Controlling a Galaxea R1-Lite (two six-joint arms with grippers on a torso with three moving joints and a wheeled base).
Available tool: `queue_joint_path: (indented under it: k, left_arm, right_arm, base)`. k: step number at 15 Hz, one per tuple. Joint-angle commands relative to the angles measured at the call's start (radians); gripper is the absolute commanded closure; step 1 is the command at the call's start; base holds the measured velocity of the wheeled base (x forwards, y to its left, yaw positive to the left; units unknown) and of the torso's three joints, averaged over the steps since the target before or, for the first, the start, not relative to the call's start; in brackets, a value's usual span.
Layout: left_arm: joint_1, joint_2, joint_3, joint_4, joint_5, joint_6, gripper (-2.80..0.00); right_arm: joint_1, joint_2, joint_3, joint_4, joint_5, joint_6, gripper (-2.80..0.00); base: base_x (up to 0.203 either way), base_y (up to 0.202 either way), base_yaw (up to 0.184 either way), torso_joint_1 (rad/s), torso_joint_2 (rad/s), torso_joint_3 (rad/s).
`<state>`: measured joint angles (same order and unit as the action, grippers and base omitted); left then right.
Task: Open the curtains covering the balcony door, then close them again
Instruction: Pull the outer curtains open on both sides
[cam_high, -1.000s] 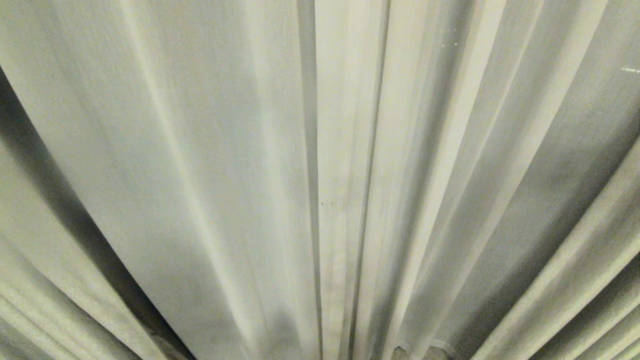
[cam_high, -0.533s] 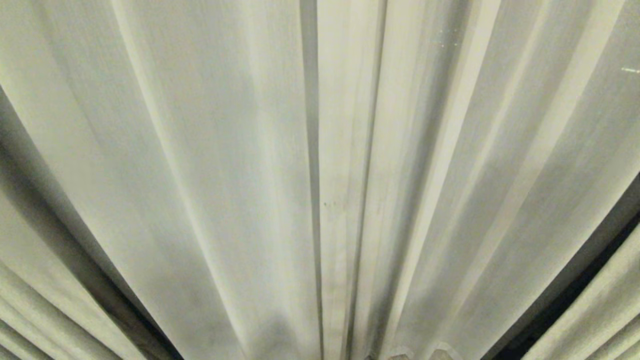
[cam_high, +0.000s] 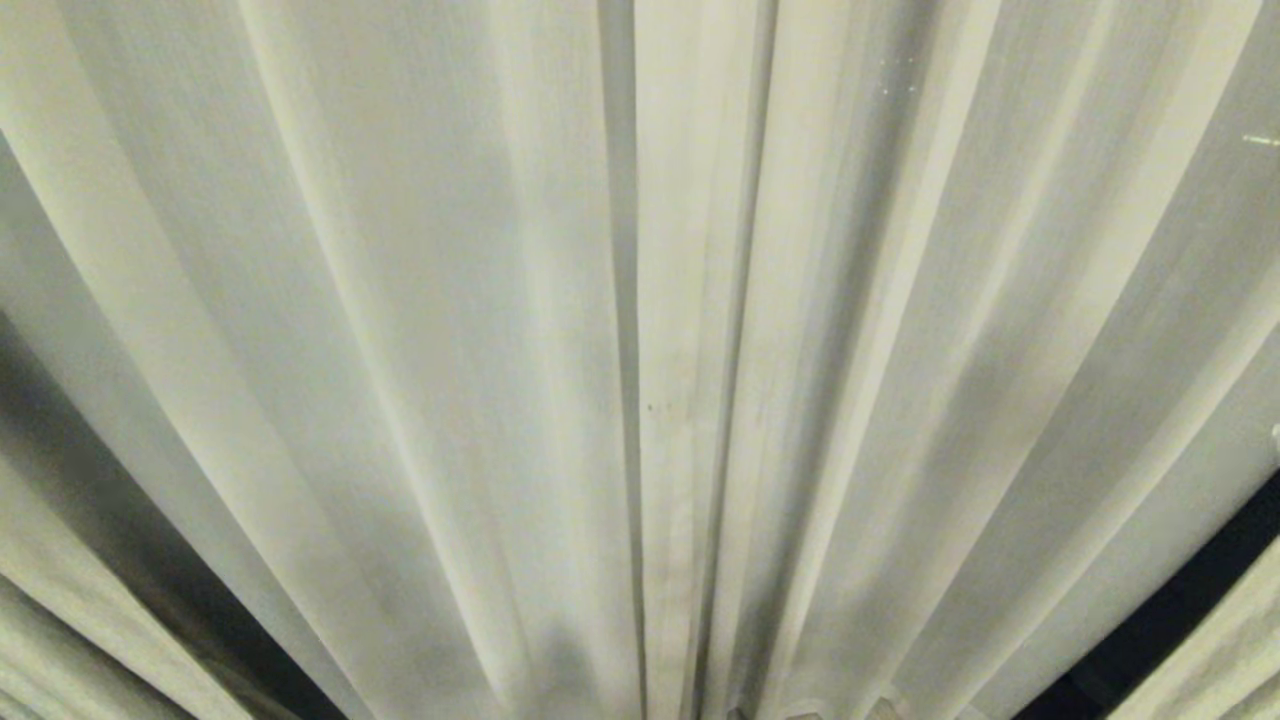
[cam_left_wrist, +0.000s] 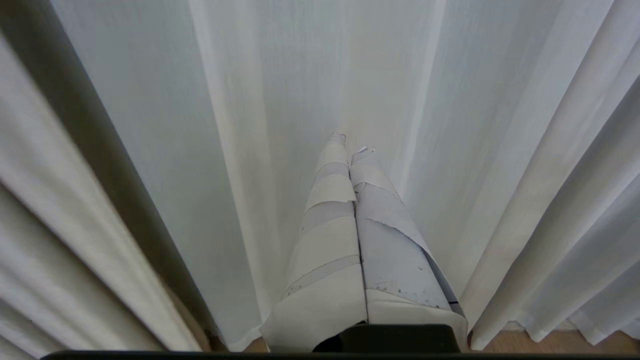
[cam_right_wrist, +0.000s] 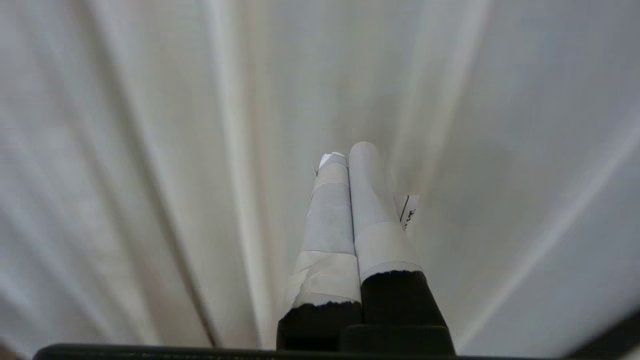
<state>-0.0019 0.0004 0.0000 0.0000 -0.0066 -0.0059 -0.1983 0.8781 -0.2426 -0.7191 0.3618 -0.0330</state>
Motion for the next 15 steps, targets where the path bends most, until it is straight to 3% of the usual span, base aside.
queue_joint_path:
  k: [1,4,7,11,15]
  left_arm:
    - [0.0,0.0,0.0,0.0,-0.001,-0.002,0.0]
    - [0.0,0.0,0.0,0.0,-0.001,-0.001,0.0]
    - [0.0,0.0,0.0,0.0,0.0,0.0,0.0]
    - [0.0,0.0,0.0,0.0,0.0,-0.001,0.0]
    - [0.0,0.0,0.0,0.0,0.0,-0.002,0.0]
  right_arm:
    - [0.061,-0.098,0.039,0.023,0.003,-0.012,0.0]
    - [0.144,-0.246,0.131,0.11,-0.009,-0.057,0.0]
    - [0.205,-0.409,0.23,0.192,-0.077,-0.099,0.0]
    - [0.193,-0.639,0.24,0.518,-0.12,-0.125,0.0]
    - [0.173,-0.667,0.241,0.632,-0.284,-0.135,0.0]
  base:
    - [0.0,0.0,0.0,0.0,0.0,0.0]
    - [0.0,0.0,0.0,0.0,0.0,0.0]
    - [0.0,0.0,0.0,0.0,0.0,0.0]
    - [0.0,0.0,0.0,0.0,0.0,0.0]
    - [0.0,0.0,0.0,0.0,0.0,0.0]
